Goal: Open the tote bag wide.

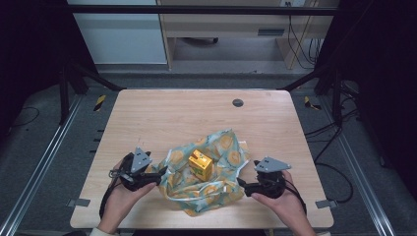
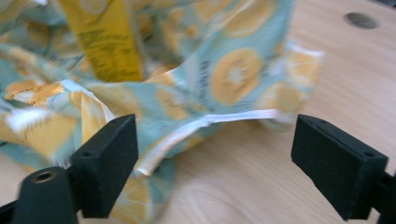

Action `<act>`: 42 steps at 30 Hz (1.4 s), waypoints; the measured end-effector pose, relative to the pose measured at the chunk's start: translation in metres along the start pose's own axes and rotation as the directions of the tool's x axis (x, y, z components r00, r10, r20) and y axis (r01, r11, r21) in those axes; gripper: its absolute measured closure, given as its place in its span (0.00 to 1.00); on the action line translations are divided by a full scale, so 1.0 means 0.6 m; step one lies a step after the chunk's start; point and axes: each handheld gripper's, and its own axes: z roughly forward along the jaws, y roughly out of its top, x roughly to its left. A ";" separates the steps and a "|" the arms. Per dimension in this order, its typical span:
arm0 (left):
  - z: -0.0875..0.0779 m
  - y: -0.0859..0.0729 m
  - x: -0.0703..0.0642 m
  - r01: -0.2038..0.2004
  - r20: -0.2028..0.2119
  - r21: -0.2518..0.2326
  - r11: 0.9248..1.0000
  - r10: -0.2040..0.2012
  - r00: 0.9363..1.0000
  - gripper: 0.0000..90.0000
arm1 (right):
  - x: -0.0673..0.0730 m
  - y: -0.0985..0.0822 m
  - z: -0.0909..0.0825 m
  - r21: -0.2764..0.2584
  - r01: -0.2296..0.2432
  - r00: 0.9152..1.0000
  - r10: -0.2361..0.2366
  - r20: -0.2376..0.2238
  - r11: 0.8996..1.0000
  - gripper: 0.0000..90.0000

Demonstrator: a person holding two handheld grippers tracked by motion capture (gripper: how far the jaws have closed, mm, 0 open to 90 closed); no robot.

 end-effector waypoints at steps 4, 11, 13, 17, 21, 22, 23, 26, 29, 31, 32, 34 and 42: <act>-0.012 -0.008 0.033 0.061 -0.036 -0.015 0.998 -0.062 0.997 0.18 | -0.033 -0.004 -0.008 -0.031 -0.044 0.998 0.046 0.053 0.999 0.14; -0.027 -0.032 0.090 0.145 -0.102 -0.025 0.989 -0.147 0.984 0.17 | -0.082 -0.012 -0.018 -0.080 -0.123 0.981 0.134 0.143 0.989 0.12; -0.030 -0.039 0.103 0.167 -0.117 -0.030 0.986 -0.169 0.979 0.17 | -0.094 -0.016 -0.021 -0.093 -0.137 0.975 0.151 0.163 0.986 0.11; -0.033 -0.051 0.124 0.199 -0.141 -0.032 0.980 -0.201 0.969 0.16 | -0.114 -0.024 -0.024 -0.104 -0.169 0.963 0.186 0.194 0.980 0.10; -0.033 -0.061 0.138 0.217 -0.154 -0.027 0.976 -0.219 0.964 0.16 | -0.130 -0.032 -0.022 -0.106 -0.189 0.953 0.208 0.219 0.976 0.10; -0.032 -0.064 0.141 0.221 -0.157 -0.025 0.975 -0.222 0.962 0.16 | -0.133 -0.033 -0.022 -0.107 -0.193 0.951 0.212 0.223 0.975 0.09; -0.032 -0.066 0.144 0.224 -0.162 -0.023 0.974 -0.225 0.961 0.16 | -0.136 -0.035 -0.022 -0.106 -0.197 0.950 0.216 0.226 0.975 0.09; -0.031 -0.074 0.153 0.235 -0.172 -0.015 0.972 -0.234 0.957 0.15 | -0.144 -0.040 -0.022 -0.110 -0.212 0.942 0.233 0.242 0.971 0.09; -0.029 -0.080 0.160 0.243 -0.177 -0.008 0.970 -0.240 0.954 0.15 | -0.151 -0.044 -0.023 -0.107 -0.226 0.937 0.246 0.246 0.968 0.08; -0.027 -0.084 0.163 0.244 -0.177 0.001 0.970 -0.240 0.955 0.15 | -0.156 -0.048 -0.022 -0.103 -0.227 0.936 0.246 0.251 0.968 0.08; -0.025 -0.086 0.165 0.245 -0.182 0.006 0.969 -0.240 0.954 0.15 | -0.157 -0.049 -0.022 -0.103 -0.230 0.934 0.250 0.257 0.968 0.08; -0.023 -0.089 0.168 0.248 -0.185 0.015 0.969 -0.241 0.953 0.14 | -0.162 -0.052 -0.021 -0.101 -0.234 0.931 0.253 0.261 0.967 0.08; -0.016 -0.100 0.176 0.255 -0.196 0.043 0.966 -0.242 0.950 0.13 | -0.179 -0.065 -0.019 -0.092 -0.267 0.919 0.282 0.274 0.959 0.07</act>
